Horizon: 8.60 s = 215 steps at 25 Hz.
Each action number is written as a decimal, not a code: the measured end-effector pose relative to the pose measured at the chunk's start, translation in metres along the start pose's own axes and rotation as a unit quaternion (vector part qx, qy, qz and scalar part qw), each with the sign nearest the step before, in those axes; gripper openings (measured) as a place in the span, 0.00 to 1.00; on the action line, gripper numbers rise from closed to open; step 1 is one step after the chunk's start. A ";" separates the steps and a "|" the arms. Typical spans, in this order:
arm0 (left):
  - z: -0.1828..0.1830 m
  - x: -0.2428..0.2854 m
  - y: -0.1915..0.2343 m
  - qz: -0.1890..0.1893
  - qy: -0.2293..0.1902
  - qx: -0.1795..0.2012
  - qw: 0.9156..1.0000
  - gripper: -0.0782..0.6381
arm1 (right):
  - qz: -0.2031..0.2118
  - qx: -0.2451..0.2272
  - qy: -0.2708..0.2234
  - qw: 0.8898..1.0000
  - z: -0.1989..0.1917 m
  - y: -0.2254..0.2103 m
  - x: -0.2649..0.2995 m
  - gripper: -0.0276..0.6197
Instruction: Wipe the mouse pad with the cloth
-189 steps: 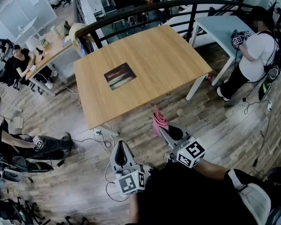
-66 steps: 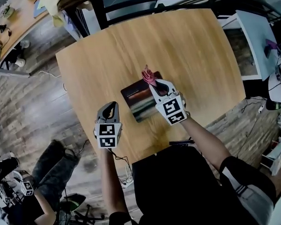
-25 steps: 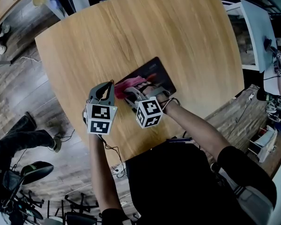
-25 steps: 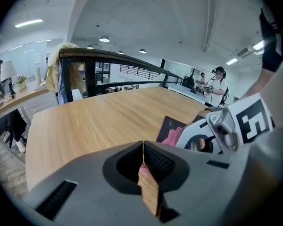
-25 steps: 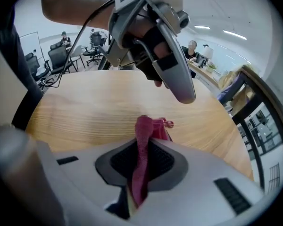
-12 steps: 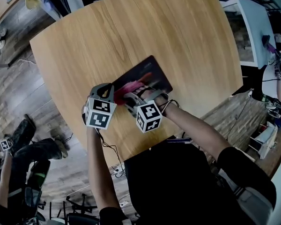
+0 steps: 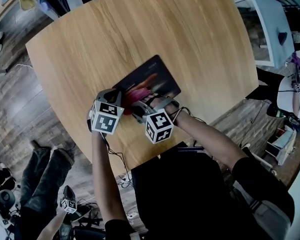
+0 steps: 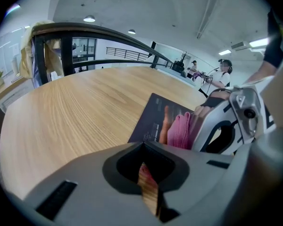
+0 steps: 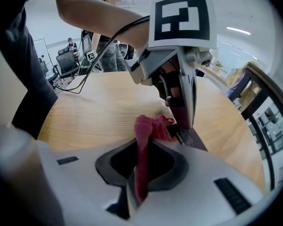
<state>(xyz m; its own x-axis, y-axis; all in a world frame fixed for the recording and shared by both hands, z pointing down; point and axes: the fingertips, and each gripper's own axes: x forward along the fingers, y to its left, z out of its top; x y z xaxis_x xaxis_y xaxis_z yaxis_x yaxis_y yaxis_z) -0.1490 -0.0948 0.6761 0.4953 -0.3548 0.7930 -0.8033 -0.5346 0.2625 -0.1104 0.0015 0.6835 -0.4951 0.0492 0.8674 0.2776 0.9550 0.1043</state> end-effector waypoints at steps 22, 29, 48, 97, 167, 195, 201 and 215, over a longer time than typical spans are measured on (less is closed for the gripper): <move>-0.007 0.007 -0.003 0.006 -0.003 -0.050 0.999 0.14 | 0.057 0.006 -0.013 0.998 -0.026 0.074 -0.021 0.13; -0.006 0.006 -0.004 0.017 0.013 -0.039 0.999 0.14 | 0.089 0.010 -0.013 0.996 -0.035 0.100 -0.027 0.13; -0.005 0.008 -0.003 0.023 0.025 -0.056 0.998 0.14 | 0.031 0.218 -0.222 0.950 -0.008 -0.010 -0.128 0.13; -0.007 0.010 0.006 0.016 0.037 -0.081 0.996 0.14 | 0.013 -0.022 -0.031 0.999 -0.069 0.019 -0.036 0.13; -0.004 0.006 0.012 0.068 0.020 -0.115 0.991 0.14 | -0.031 -0.110 -0.007 0.993 -0.144 -0.049 -0.067 0.13; -0.013 0.004 0.015 0.121 -0.061 -0.200 0.970 0.14 | 0.024 0.289 -0.139 0.947 -0.109 0.045 -0.105 0.13; -0.008 -0.023 0.013 0.153 -0.111 -0.233 0.954 0.14 | -0.029 0.431 -0.281 0.857 -0.063 -0.028 -0.158 0.14; 0.085 -0.204 -0.064 0.324 -0.359 -0.202 0.852 0.14 | -0.193 0.444 -0.375 0.791 -0.025 -0.099 -0.300 0.13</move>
<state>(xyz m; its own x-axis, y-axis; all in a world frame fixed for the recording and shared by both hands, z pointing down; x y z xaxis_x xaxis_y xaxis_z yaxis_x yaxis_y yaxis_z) -0.1709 -0.0532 0.4508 -0.1368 -0.9301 0.3407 -0.9615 0.2074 0.1801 0.0312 -0.1147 0.4250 -0.8434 -0.4536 0.2879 -0.5355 0.7536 -0.3812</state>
